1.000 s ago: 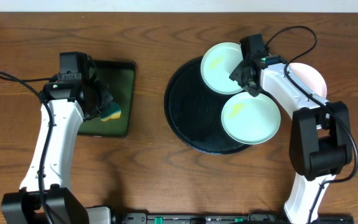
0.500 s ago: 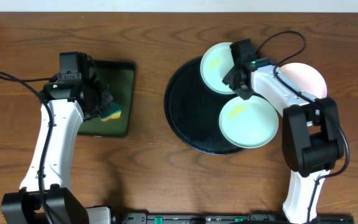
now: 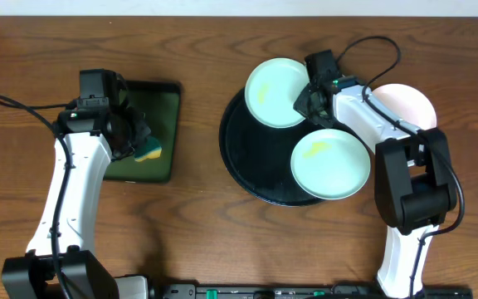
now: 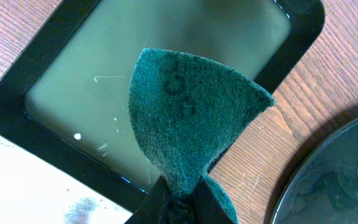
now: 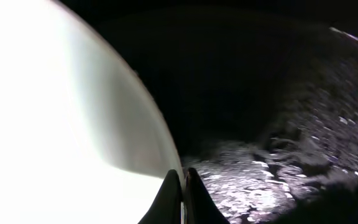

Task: Clean dirty plates on tray and stack at the side
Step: 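Reach the right gripper to the upper green plate and grip its rim, then dip the sponge in the water tray and lift it with the left gripper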

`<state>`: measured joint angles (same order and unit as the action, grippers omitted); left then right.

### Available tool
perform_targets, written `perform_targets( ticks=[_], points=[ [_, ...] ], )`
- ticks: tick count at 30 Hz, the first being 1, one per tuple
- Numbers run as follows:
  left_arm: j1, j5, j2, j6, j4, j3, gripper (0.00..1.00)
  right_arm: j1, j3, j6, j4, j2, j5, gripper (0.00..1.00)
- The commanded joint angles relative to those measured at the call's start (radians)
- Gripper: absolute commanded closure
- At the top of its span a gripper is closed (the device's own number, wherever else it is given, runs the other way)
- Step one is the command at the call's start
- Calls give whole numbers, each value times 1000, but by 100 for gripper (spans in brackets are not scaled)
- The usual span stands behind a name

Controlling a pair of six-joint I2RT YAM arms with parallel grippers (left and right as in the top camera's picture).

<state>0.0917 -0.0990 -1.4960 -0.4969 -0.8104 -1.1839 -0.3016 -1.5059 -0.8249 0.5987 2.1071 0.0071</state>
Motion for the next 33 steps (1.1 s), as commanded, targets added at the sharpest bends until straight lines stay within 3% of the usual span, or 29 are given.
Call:
perform_targets(
  ticks=[1,6,15,25,33],
  points=[
    [3,1,13,6,1,4,92,-9,-76,189,21,9,-104,99],
    [3,-6,13,8,1,4,92,-9,-175,425,142,4,-246,99],
    [2,-28,6,14,55,4,92,-1,-193,657,395,6,-254,99],
    [3,-27,-114,-6,240,4,92,3,-193,726,442,6,-213,99],
    [3,40,-194,-16,335,4,92,4,-173,726,331,6,-213,99]
  ],
)
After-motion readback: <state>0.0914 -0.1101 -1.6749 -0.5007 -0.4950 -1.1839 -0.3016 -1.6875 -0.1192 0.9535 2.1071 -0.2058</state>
